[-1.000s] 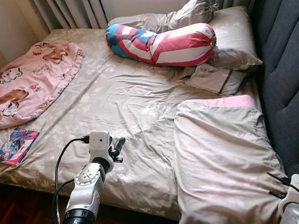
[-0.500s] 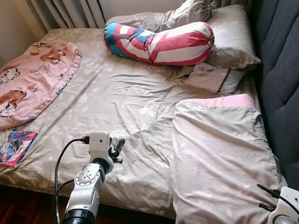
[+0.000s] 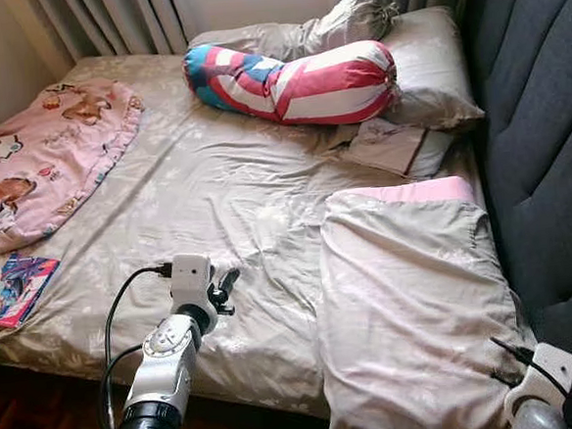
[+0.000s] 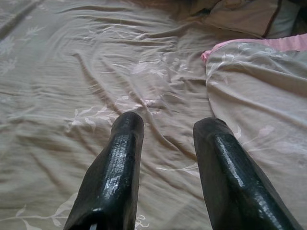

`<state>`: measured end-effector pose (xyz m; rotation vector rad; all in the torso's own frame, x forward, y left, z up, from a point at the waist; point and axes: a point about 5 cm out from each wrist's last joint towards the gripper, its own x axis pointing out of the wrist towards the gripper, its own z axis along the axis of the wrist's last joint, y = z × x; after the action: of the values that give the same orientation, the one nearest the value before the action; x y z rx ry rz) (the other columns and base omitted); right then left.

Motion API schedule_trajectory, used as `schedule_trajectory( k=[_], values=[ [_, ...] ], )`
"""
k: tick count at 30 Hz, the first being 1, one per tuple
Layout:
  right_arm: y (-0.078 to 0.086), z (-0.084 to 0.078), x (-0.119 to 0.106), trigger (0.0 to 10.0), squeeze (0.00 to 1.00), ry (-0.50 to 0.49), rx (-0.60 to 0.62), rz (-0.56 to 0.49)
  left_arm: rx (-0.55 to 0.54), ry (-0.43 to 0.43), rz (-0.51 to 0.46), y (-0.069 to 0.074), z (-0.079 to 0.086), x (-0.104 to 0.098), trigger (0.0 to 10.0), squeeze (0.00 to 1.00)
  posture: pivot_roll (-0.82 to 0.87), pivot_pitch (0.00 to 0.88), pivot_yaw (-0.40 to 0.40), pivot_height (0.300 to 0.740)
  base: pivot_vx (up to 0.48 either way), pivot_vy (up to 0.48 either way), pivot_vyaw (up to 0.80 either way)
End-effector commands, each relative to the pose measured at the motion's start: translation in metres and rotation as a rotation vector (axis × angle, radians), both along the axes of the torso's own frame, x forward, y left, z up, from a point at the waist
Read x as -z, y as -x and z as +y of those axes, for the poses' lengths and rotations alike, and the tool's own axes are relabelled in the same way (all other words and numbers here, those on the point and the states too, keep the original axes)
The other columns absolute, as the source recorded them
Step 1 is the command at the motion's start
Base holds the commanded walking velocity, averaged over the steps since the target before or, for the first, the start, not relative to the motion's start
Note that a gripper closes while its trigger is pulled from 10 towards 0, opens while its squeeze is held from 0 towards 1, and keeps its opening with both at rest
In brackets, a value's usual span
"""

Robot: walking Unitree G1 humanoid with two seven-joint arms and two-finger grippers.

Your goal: Clean up the room

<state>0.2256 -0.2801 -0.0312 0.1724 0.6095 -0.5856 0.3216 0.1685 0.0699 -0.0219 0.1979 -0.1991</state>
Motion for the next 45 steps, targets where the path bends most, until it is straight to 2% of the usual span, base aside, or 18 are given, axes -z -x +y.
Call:
schedule_trajectory(
  k=[1, 6, 8, 9, 10, 11, 16, 19, 20, 25, 29, 30, 32, 36, 39, 41, 42, 45],
  values=[
    [-0.005, 0.002, -0.004, 10.0, 1.0, 0.029, -0.036, -0.025, -0.009, -0.007, 0.018, 0.002, 0.002, 0.005, 10.0, 0.0, -0.06, 0.112, 0.039, 0.74, 0.0, 0.0, 0.0],
    [-0.014, 0.006, -0.012, 10.0, 1.0, 0.061, -0.079, -0.092, -0.016, 0.003, 0.018, 0.002, 0.001, 0.006, 10.0, 0.0, -0.07, 0.105, 0.03, 0.74, 0.0, 0.0, 0.0],
    [-0.022, 0.015, -0.017, 10.0, 1.0, 0.052, -0.15, -0.167, -0.039, 0.012, 0.026, 0.002, 0.001, 0.01, 10.0, 0.0, -0.07, 0.098, 0.024, 0.74, 0.0, 0.0, 0.0],
    [-0.025, 0.02, -0.018, 10.0, 0.77, 0.044, -0.189, -0.185, -0.051, 0.014, 0.03, 0.003, 0.003, 0.011, 10.0, 0.0, -0.07, 0.095, 0.023, 0.74, 0.0, 0.0, 0.0],
    [-0.027, 0.025, -0.019, 10.0, 0.62, 0.041, -0.226, -0.198, -0.064, 0.017, 0.034, 0.003, 0.004, 0.013, 10.0, 0.0, -0.07, 0.095, 0.023, 0.74, 0.0, 0.0, 0.0],
    [-0.031, 0.032, -0.02, 10.0, 0.0, 0.037, -0.287, -0.215, -0.084, 0.017, 0.041, 0.004, 0.007, 0.015, 10.0, 0.0, -0.08, 0.09, 0.019, 0.74, 0.0, 0.0, 0.0],
    [-0.038, 0.055, -0.021, 10.0, 0.0, 0.059, -0.451, -0.219, -0.143, 0.008, 0.099, 0.012, 0.019, 0.033, 10.0, 0.0, -0.08, 0.075, 0.013, 0.74, 0.0, 0.0, 0.0],
    [-0.038, 0.057, -0.019, 10.0, 0.0, 0.04, -0.441, -0.207, -0.147, -0.052, 0.173, 0.023, 0.024, 0.05, 10.0, 0.0, -0.08, 0.062, 0.014, 0.74, 0.0, 0.0, 0.0],
    [-0.036, 0.059, -0.015, 10.0, 0.0, 0.037, -0.459, -0.184, -0.137, -0.093, 0.226, 0.033, 0.027, 0.063, 10.0, 0.0, -0.08, 0.051, 0.011, 0.74, 0.0, 0.0, 0.0],
    [-0.036, 0.064, -0.014, 10.0, 0.0, 0.031, -0.525, -0.172, -0.152, -0.109, 0.308, 0.048, 0.03, 0.08, 10.0, 0.0, -0.07, 0.026, -0.013, 0.74, 0.0, 0.0, 0.0],
    [-0.035, 0.066, -0.011, 10.0, 0.0, 0.038, -0.601, -0.114, -0.193, -0.132, 0.431, 0.072, 0.035, 0.104, 10.0, 0.0, -0.08, 0.0, -0.026, 0.74, 0.0, 0.0, 0.0],
    [-0.035, 0.066, -0.011, 10.0, 0.0, 0.038, -0.601, -0.114, -0.193, -0.132, 0.431, 0.072, 0.035, 0.104, 10.0, 0.0, -0.08, 0.0, -0.026, 0.74, 0.0, 0.0, 0.0],
    [-0.031, 0.075, -0.003, 10.0, 0.0, 0.057, -0.685, -0.031, -0.205, -0.127, 0.5, 0.088, 0.033, 0.118, 10.0, 0.0, -0.08, 0.0, -0.038, 0.74, 0.0, 0.0, 0.0],
    [-0.025, 0.083, 0.006, 10.0, 0.0, 0.028, -0.702, 0.032, -0.244, -0.1, 0.556, 0.099, 0.033, 0.126, 10.0, 0.0, -0.07, 0.0, -0.057, 0.74, 0.0, 0.0, 0.0],
    [-0.007, 0.091, 0.022, 10.0, 0.0, -0.007, -0.687, 0.147, -0.258, -0.127, 0.629, 0.11, 0.031, 0.136, 10.0, 0.0, -0.04, 0.0, -0.063, 0.74, 0.0, 0.0, 0.0],
    [-0.007, 0.091, 0.022, 10.0, 0.0, -0.007, -0.687, 0.147, -0.258, -0.127, 0.629, 0.11, 0.031, 0.136, 10.0, 0.0, -0.04, 0.0, -0.063, 0.74, 0.0, 0.0, 0.0],
    [-0.002, 0.097, 0.027, 10.0, 0.0, -0.013, -0.705, 0.167, -0.254, -0.15, 0.68, 0.12, 0.03, 0.142, 10.0, 0.0, -0.05, 0.0, -0.061, 0.74, 0.0, 0.0, 0.0],
    [0.0, 0.103, 0.028, 10.0, 0.0, -0.024, -0.722, 0.165, -0.248, -0.172, 0.715, 0.128, 0.029, 0.147, 10.0, 0.0, -0.06, 0.0, -0.058, 0.74, 0.0, 0.0, 0.0]
  ],
)
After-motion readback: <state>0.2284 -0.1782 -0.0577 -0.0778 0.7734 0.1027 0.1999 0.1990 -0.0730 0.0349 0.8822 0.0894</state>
